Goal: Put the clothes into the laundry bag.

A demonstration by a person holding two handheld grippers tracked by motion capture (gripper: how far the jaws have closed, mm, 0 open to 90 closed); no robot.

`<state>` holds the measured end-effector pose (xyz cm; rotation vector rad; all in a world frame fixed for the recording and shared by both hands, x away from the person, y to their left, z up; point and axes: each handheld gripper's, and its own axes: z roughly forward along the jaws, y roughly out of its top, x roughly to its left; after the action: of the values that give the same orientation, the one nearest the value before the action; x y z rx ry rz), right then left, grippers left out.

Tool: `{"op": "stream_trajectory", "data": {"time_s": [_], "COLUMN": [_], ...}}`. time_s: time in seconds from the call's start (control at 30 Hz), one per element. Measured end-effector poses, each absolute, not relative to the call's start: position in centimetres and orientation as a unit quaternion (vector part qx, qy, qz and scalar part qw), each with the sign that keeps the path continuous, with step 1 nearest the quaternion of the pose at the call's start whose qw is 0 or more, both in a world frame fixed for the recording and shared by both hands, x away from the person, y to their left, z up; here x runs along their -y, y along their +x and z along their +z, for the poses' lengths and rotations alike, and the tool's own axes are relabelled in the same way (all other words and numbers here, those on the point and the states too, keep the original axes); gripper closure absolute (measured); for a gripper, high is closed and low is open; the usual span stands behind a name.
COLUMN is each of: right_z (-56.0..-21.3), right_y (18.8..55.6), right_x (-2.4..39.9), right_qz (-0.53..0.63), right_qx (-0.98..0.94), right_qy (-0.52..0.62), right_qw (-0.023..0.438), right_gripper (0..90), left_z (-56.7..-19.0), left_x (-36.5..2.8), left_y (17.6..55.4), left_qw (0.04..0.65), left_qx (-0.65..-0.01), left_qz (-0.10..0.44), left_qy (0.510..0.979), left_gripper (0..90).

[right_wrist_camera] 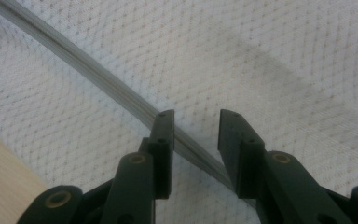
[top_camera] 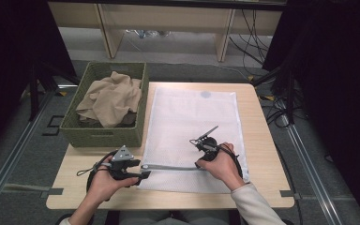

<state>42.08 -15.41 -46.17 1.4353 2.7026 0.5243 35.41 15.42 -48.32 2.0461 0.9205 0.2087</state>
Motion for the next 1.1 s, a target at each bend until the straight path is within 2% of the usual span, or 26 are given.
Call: {"op": "stream_trajectory", "data": {"time_s": [0.17,0.4,0.5,0.8,1.1], "right_z": [-46.9,-47.3,-47.5,-47.8,-47.9], "right_y": [42.5,42.7,42.9,42.7,42.5], "right_x": [15.0,14.6,14.6,14.2,14.1], "right_qz": [0.174,0.155,0.161,0.149,0.152], "right_qx": [-0.877,-0.877,-0.881,-0.885,-0.887], "right_qy": [0.447,0.455,0.443,0.44,0.435], "right_qw": [0.032,0.016,0.032,0.026,0.041], "right_gripper": [66.9,66.4,66.0,64.6,66.1], "left_z": [-48.3,-48.4,-48.4,-48.4,-48.4], "left_x": [-15.4,-15.4,-15.5,-15.5,-15.5], "left_y": [35.4,35.4,35.4,35.5,35.4], "left_qw": [0.429,0.426,0.421,0.417,0.42], "left_qx": [-0.37,-0.372,-0.367,-0.367,-0.367], "left_qz": [0.084,0.083,0.083,0.086,0.082], "left_qy": [0.82,0.821,0.825,0.827,0.826], "left_gripper": [35.4,35.4,35.4,35.4,35.4]}}
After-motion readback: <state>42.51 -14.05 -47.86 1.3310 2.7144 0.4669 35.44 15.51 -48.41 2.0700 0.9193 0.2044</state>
